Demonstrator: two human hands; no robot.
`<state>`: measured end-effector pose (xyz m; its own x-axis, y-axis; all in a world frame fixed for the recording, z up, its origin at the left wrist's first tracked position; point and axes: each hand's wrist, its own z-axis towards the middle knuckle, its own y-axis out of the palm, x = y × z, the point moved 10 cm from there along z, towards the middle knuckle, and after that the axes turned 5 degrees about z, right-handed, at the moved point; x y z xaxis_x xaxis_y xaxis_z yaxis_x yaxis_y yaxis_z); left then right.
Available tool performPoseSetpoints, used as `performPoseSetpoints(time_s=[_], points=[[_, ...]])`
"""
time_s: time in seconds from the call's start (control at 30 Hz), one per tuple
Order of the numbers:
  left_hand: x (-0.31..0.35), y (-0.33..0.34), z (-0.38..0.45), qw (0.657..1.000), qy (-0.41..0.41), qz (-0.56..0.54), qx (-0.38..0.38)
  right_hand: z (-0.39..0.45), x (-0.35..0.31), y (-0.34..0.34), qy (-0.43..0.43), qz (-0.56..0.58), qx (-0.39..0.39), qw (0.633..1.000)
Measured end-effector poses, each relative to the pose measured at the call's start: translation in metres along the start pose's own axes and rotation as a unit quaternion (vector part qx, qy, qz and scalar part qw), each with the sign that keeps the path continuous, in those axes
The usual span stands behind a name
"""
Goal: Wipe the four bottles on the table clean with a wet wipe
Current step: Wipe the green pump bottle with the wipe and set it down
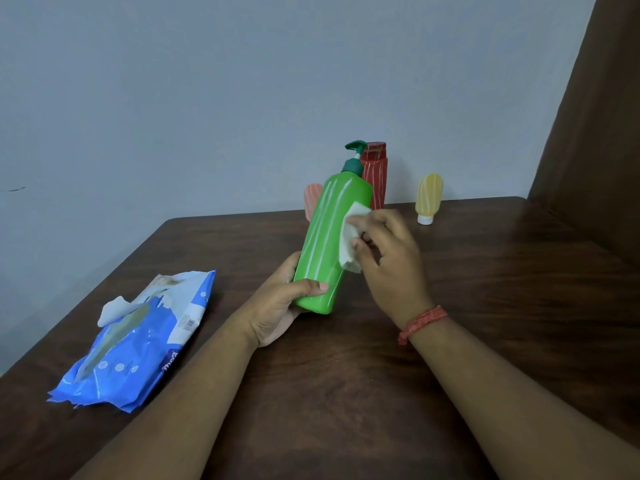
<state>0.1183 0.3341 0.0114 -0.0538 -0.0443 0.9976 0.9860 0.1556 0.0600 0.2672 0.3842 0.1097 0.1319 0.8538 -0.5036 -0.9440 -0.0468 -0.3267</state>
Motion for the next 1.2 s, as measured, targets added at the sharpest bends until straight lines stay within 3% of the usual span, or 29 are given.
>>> performPoseSetpoints(time_s=[0.07,0.2,0.33,0.5,0.63,0.8,0.93,1.1,1.2], points=[[0.0,0.001,0.0,1.0,0.002,0.002,-0.005,-0.001,0.002,-0.003,0.011,0.0,0.003,1.0],[0.0,-0.002,0.001,1.0,0.005,-0.016,0.004,-0.01,-0.014,0.015,-0.048,0.007,-0.073,0.996],[-0.001,0.001,0.001,1.0,0.0,0.002,-0.009,-0.002,-0.001,-0.002,-0.006,0.001,0.004,1.0],[0.0,-0.003,0.0,1.0,0.008,-0.023,0.005,-0.013,-0.015,0.015,-0.043,0.025,-0.067,0.997],[0.0,-0.001,-0.002,1.0,0.006,-0.026,0.001,-0.006,-0.006,0.005,-0.007,0.028,0.006,1.0],[0.0,-0.006,-0.001,0.998,0.011,-0.064,0.016,-0.019,-0.023,0.029,-0.053,0.042,-0.095,0.993],[0.0,-0.005,0.0,0.998,0.007,-0.06,0.012,-0.008,-0.014,0.015,-0.026,0.041,-0.015,0.999],[0.003,-0.009,0.0,0.992,0.019,-0.122,0.021,-0.024,-0.031,0.039,-0.078,0.045,-0.142,0.986],[0.003,-0.008,0.0,0.993,0.014,-0.116,0.02,-0.016,-0.023,0.03,-0.05,0.045,-0.079,0.995]])
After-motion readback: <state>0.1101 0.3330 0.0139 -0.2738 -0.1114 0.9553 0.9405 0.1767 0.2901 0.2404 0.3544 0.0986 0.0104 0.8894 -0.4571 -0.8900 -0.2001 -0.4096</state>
